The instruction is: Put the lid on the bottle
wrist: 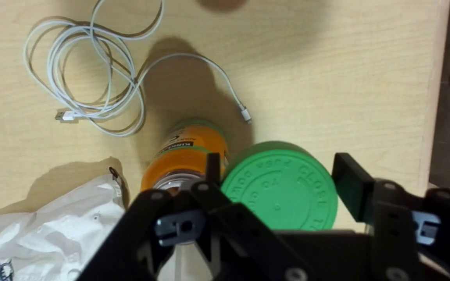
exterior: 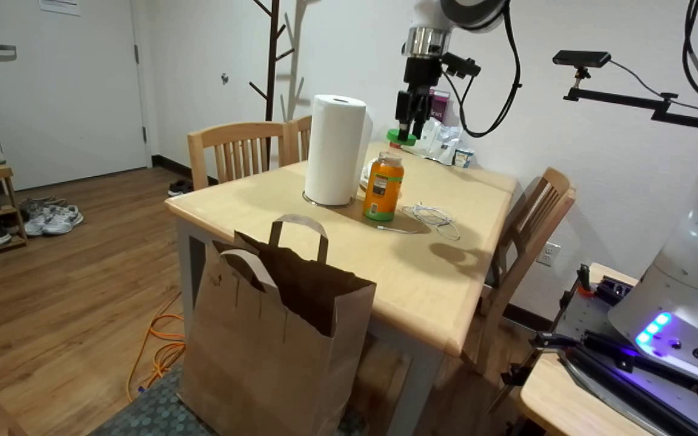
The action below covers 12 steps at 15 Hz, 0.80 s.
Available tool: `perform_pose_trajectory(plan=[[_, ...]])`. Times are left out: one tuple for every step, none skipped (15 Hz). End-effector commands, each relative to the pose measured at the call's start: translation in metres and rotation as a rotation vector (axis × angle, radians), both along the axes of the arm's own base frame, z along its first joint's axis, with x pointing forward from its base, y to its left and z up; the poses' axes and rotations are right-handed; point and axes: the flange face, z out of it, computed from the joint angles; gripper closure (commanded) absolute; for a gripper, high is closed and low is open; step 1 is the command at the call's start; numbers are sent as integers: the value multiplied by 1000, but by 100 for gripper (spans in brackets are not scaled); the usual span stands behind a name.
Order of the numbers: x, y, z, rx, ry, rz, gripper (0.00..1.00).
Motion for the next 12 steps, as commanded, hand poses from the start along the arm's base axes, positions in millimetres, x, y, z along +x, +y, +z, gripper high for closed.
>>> perform_pose_trajectory(plan=[[8, -14, -14, 137, 83, 40, 53], [8, -19, -19, 169, 101, 41, 53], [9, -24, -25, 170, 115, 37, 53], [9, -27, -29, 129, 124, 11, 53], [7, -23, -33, 81, 124, 6, 53], [6, -17, -37, 39, 123, 9, 53], [4, -3, -45, -3, 131, 22, 53], [3, 5, -52, -51, 157, 24, 53], [3, 13, -60, -103, 178, 32, 53], [2, 21, -65, -117, 196, 61, 53], [4, 27, -65, -139, 206, 74, 53], [7, 32, -62, -151, 209, 87, 53]])
